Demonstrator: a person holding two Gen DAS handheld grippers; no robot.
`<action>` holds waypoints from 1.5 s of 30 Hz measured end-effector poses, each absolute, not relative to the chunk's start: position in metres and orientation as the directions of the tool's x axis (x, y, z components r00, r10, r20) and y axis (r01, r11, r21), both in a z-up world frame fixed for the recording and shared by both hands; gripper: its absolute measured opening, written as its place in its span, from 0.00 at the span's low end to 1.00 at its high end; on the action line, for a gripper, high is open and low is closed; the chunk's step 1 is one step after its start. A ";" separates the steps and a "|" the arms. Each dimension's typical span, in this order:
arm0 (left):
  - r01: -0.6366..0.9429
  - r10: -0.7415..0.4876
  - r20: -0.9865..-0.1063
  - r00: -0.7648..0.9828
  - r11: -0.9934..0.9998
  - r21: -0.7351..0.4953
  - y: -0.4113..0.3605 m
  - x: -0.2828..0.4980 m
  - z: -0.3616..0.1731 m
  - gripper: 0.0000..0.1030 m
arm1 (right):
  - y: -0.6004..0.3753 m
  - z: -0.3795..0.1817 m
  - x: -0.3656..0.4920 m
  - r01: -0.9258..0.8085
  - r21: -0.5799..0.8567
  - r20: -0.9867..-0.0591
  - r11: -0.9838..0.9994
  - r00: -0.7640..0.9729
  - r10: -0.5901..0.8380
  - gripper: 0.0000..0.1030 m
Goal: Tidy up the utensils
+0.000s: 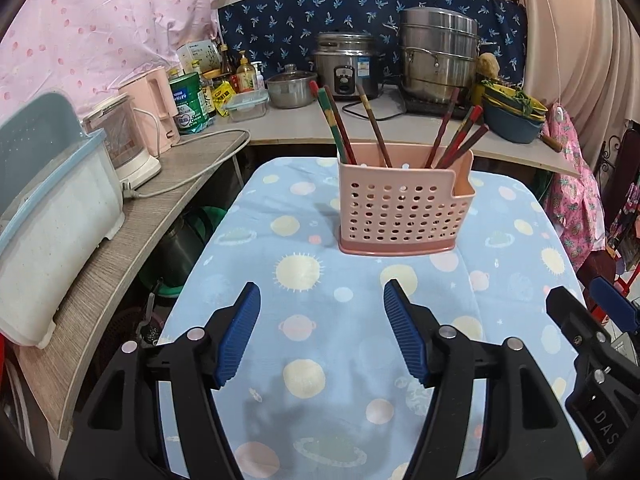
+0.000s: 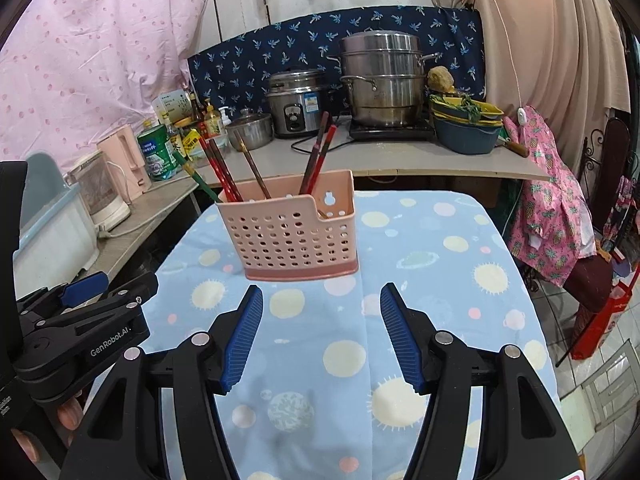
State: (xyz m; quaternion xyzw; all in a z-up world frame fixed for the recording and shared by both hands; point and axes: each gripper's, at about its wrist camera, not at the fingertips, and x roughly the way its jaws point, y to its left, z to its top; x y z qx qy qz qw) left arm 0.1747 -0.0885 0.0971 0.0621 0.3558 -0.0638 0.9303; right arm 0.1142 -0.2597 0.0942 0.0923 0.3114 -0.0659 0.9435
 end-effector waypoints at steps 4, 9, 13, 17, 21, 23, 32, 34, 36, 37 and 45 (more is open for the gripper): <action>0.164 -0.068 -0.675 0.735 0.983 0.079 -0.090 0.172 0.091 0.64 | -0.259 0.084 0.111 0.190 0.123 -0.616 0.974 0.784 -0.076 0.64; 0.166 -0.062 -0.689 0.722 0.982 0.086 -0.090 0.171 0.083 0.67 | -0.260 0.075 0.108 0.195 0.122 -0.629 0.973 0.774 -0.076 0.67; 0.162 -0.053 -0.683 0.729 0.982 0.096 -0.089 0.167 0.079 0.77 | -0.259 0.070 0.106 0.197 0.108 -0.632 0.975 0.770 -0.085 0.71; 0.163 -0.048 -0.682 0.730 0.981 0.104 -0.088 0.166 0.076 0.83 | -0.260 0.064 0.106 0.201 0.114 -0.644 0.973 0.761 -0.081 0.81; 0.159 -0.044 -0.689 0.724 0.982 0.104 -0.086 0.166 0.072 0.87 | -0.260 0.059 0.106 0.204 0.112 -0.658 0.973 0.749 -0.082 0.82; 0.156 -0.040 -0.693 0.720 0.982 0.105 -0.085 0.167 0.070 0.87 | -0.260 0.056 0.107 0.208 0.108 -0.662 0.972 0.745 -0.086 0.85; 0.155 -0.036 -0.700 0.713 0.982 0.108 -0.085 0.170 0.065 0.90 | -0.262 0.051 0.107 0.223 0.109 -0.668 0.969 0.738 -0.094 0.94; 0.153 -0.035 -0.700 0.713 0.982 0.107 -0.085 0.170 0.065 0.91 | -0.262 0.051 0.108 0.224 0.103 -0.668 0.969 0.738 -0.100 0.94; 0.153 -0.033 -0.702 0.712 0.982 0.108 -0.086 0.170 0.065 0.92 | -0.262 0.050 0.108 0.222 0.102 -0.668 0.970 0.737 -0.099 0.94; 0.152 -0.033 -0.702 0.712 0.982 0.108 -0.086 0.171 0.064 0.92 | -0.262 0.050 0.109 0.222 0.101 -0.670 0.970 0.736 -0.099 0.94; 0.152 -0.030 -0.707 0.707 0.982 0.109 -0.087 0.175 0.062 0.92 | -0.261 0.047 0.112 0.218 0.104 -0.679 0.970 0.729 -0.091 0.94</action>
